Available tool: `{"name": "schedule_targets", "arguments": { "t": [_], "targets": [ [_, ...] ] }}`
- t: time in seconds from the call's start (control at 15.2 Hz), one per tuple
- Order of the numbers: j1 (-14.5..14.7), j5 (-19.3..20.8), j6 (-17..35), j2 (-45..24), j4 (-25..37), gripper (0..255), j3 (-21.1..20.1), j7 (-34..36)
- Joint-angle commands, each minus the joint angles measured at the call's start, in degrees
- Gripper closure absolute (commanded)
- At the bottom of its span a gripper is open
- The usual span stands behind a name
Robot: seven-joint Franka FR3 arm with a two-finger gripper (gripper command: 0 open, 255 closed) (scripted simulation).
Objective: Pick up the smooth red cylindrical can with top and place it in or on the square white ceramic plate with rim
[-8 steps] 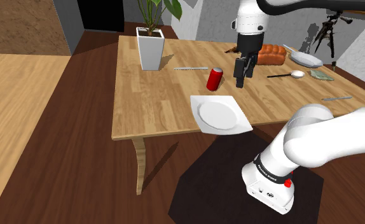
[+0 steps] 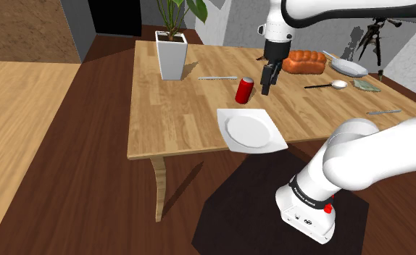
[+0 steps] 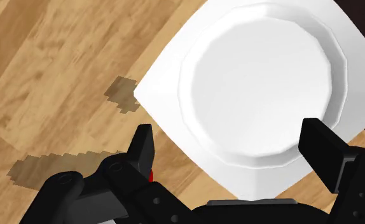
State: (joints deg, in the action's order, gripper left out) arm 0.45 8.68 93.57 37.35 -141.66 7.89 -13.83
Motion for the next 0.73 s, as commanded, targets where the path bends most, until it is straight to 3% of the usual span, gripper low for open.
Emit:
{"name": "schedule_targets", "arguments": {
  "t": [0.0, 0.33, 0.66],
  "targets": [
    [-0.1, 1.2, 4.4, -2.6, 0.5, 0, 2.4, -3.7],
    [0.4, 1.9, 14.2, -9.9, 3.0, 0, 7.9, -12.4],
    [1.9, -0.6, 22.9, -18.7, 7.6, 0, 13.1, -22.1]
  ]
}}
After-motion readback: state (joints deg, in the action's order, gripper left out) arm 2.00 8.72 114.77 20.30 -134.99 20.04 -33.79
